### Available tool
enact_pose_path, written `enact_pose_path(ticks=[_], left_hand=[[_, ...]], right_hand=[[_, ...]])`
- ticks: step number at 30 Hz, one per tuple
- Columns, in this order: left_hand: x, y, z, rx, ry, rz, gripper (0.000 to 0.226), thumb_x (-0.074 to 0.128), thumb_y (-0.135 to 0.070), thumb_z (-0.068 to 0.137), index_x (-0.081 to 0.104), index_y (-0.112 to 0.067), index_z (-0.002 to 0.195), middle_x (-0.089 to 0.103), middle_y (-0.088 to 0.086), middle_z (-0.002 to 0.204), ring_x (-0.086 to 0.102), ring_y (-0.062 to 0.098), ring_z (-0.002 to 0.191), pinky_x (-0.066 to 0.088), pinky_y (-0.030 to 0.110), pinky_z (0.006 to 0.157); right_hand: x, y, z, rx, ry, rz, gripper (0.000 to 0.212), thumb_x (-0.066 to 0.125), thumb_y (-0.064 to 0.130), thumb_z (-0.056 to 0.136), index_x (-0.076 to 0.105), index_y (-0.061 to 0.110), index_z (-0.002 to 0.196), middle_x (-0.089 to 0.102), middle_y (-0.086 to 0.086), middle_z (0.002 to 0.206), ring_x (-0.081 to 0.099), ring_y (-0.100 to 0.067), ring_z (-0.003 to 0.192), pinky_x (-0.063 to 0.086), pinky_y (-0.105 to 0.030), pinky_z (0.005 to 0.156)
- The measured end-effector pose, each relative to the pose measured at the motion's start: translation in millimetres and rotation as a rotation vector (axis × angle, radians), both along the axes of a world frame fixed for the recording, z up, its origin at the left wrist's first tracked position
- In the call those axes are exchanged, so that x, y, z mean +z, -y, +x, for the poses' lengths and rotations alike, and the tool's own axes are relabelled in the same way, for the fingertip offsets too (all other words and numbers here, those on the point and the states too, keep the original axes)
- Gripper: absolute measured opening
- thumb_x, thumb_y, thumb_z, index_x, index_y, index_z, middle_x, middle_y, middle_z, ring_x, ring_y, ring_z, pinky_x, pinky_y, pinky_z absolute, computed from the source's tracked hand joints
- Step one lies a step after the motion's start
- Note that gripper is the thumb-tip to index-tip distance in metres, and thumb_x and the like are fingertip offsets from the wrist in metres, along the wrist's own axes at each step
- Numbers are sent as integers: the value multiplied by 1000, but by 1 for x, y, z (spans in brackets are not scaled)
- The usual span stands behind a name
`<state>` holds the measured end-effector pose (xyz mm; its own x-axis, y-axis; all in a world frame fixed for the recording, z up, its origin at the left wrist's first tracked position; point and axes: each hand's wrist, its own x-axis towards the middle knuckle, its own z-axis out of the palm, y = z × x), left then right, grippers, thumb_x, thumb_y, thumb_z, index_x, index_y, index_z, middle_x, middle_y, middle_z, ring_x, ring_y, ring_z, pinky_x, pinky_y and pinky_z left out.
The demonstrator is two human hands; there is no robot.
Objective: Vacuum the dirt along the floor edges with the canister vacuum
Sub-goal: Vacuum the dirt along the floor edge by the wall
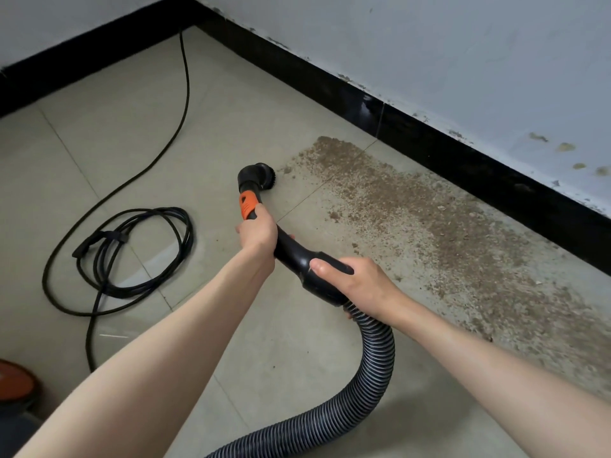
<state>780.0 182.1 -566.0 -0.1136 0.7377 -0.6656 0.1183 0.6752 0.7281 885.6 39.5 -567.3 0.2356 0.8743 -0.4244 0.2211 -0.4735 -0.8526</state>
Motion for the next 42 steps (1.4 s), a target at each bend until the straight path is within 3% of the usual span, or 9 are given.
enact_pose_path(ticks=[3, 8, 22, 24, 28, 33, 37, 40, 42], left_hand=[[-3, -4, 9, -10, -8, -6, 55, 36, -41, 99, 27, -7, 141, 58, 11, 92, 66, 28, 71, 56, 39, 75], [-9, -15, 23, -57, 18, -13, 54, 37, -42, 99, 28, -10, 141, 52, 7, 89, 64, 23, 57, 50, 29, 48], [-8, -54, 98, -218, 26, 60, 48, 38, -41, 99, 36, -9, 134, 54, 6, 88, 61, 16, 46, 50, 22, 41], [-7, -62, 107, -244, 22, 73, 48, 37, -40, 99, 36, -9, 135, 53, 6, 89, 64, 19, 60, 54, 25, 50], [-8, -74, 117, -298, -32, 86, 54, 38, -42, 98, 33, -8, 140, 51, 5, 99, 61, 29, 104, 52, 43, 92], [-7, -77, 118, -362, -105, 132, 40, 38, -43, 98, 42, -11, 122, 49, 3, 86, 62, 28, 102, 51, 43, 94], [1, -73, 114, -437, -137, 159, 32, 39, -37, 98, 43, -9, 114, 50, 3, 81, 64, 24, 82, 56, 36, 81], [6, -69, 110, -479, -124, 148, 28, 40, -34, 99, 39, -9, 111, 52, 5, 79, 60, 19, 60, 52, 21, 46], [8, -65, 109, -499, -116, 131, 30, 40, -35, 99, 39, -8, 112, 52, 6, 80, 58, 19, 56, 47, 18, 38]], right_hand=[[-2, -2, 7, -15, 46, 0, 51, 65, 61, 83, 49, 18, 60, 53, 6, 51, 52, -11, 40, 42, -25, 46], [-3, -7, 19, -44, 118, 17, 53, 64, 61, 82, 46, 19, 56, 51, 8, 48, 51, -11, 42, 42, -27, 50], [-4, -38, 66, -229, 19, 45, 51, 68, 57, 82, 50, 15, 57, 53, 4, 49, 54, -11, 36, 39, -18, 36], [-5, -44, 72, -241, -6, 47, 52, 68, 59, 81, 52, 15, 59, 55, 3, 50, 56, -12, 37, 39, -19, 37], [-6, -50, 73, -265, -17, 40, 55, 66, 63, 80, 50, 16, 59, 55, 5, 49, 57, -12, 39, 39, -19, 38], [-3, -47, 59, -282, -6, 52, 57, 62, 63, 83, 42, 19, 54, 46, 14, 41, 49, -5, 41, 36, -18, 44], [3, -42, 41, -326, -75, 36, 56, 60, 65, 84, 49, 16, 59, 56, 0, 57, 63, -25, 55, 49, -34, 53], [7, -37, 33, -338, -73, 18, 56, 59, 67, 83, 50, 16, 61, 57, -1, 59, 64, -26, 56, 49, -33, 54], [8, -33, 30, -353, -66, 14, 56, 60, 66, 83, 49, 17, 59, 56, 1, 55, 63, -23, 53, 49, -32, 54]])
